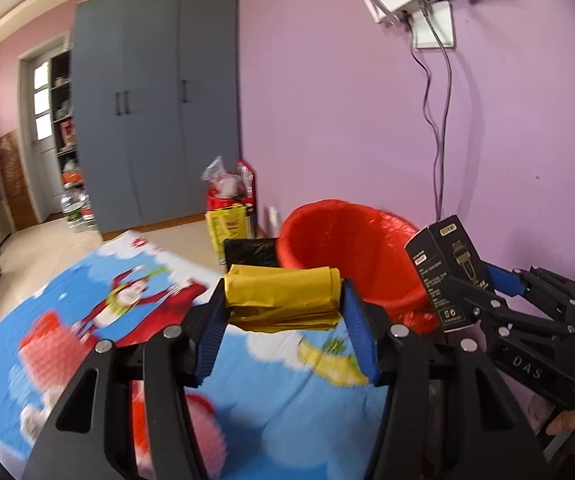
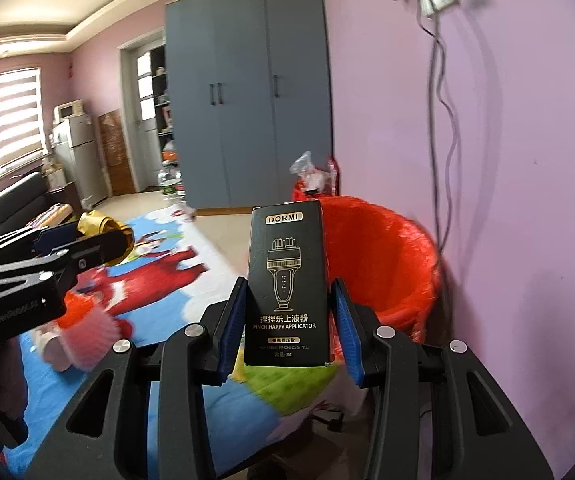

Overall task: Collect trash
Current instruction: 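Open both tools to drop the box and yellow item into the red bin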

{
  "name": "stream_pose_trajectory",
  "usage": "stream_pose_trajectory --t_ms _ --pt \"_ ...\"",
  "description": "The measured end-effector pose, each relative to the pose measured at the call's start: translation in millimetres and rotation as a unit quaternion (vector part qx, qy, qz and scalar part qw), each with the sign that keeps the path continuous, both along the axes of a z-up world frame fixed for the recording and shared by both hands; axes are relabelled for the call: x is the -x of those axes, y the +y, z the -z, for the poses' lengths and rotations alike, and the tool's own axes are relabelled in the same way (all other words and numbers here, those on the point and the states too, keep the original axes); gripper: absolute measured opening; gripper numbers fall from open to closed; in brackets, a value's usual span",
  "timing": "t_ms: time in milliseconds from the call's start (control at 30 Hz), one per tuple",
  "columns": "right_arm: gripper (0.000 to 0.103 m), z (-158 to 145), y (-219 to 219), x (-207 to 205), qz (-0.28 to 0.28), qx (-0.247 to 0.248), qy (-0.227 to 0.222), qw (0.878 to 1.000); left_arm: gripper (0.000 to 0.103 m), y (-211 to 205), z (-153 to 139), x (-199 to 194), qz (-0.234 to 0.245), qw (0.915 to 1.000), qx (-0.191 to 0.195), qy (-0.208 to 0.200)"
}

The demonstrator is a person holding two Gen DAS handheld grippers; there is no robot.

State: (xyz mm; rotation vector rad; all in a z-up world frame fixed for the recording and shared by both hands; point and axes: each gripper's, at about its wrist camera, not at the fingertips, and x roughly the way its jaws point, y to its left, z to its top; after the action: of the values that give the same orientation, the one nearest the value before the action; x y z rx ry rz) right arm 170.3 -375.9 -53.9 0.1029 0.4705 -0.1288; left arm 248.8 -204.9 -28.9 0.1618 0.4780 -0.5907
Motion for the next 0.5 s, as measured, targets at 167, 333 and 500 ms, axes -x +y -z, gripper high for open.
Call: stream_pose_trajectory --t_ms 167,333,500 --pt "0.041 6 -28 -18 0.030 -0.009 0.009 0.999 0.054 -43 7 -37 0.044 0.9988 -0.007 0.017" --pt "0.041 16 -57 -44 0.050 -0.020 0.015 0.998 0.054 -86 18 -73 0.074 0.9967 -0.021 0.029" --pt "0.042 31 -78 -68 0.060 -0.026 0.020 0.998 0.054 -114 28 -101 0.084 0.9953 -0.020 0.042"
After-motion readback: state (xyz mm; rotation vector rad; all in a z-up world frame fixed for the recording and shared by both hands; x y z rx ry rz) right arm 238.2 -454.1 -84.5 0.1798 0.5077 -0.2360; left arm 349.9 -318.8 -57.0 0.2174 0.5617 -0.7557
